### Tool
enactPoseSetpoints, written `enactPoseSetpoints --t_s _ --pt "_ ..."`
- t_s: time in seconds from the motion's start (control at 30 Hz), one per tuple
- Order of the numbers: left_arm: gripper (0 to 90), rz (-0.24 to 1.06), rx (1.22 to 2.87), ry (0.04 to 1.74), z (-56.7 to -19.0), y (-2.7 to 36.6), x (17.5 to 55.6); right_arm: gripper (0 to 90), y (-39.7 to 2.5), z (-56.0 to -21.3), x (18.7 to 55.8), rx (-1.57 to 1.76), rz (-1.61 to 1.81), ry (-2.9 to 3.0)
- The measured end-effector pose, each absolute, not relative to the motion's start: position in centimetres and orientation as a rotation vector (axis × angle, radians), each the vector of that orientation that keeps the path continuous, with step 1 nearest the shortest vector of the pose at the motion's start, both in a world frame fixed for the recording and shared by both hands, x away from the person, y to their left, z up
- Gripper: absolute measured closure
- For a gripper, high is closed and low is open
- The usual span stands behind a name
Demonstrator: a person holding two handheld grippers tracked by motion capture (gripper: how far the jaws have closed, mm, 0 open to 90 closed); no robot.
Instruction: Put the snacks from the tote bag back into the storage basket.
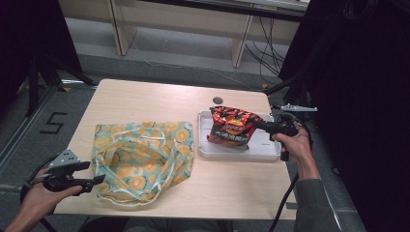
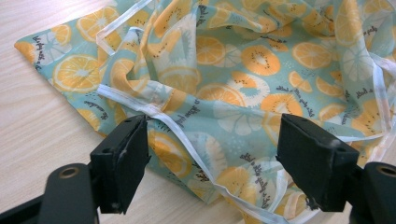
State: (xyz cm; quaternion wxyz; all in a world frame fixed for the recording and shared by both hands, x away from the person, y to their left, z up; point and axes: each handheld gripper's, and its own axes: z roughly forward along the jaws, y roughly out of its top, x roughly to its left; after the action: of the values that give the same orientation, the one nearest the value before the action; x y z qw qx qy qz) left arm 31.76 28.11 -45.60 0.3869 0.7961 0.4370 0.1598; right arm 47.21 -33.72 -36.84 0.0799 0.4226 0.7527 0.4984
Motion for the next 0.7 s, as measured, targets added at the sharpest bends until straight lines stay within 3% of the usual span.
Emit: enactPoseSetpoints --t_s 0.23,0.7 --pt "24.6 0.407 2.023 1.099 -45.6 28.2 31.8 79.1 -33.0 -37.0 47.7 1.312 1.391 2.134" --pt "25.9 0.387 2.064 1.086 -45.6 28.2 31.8 90.0 -31.7 -37.4 48.9 1.418 1.431 1.980"
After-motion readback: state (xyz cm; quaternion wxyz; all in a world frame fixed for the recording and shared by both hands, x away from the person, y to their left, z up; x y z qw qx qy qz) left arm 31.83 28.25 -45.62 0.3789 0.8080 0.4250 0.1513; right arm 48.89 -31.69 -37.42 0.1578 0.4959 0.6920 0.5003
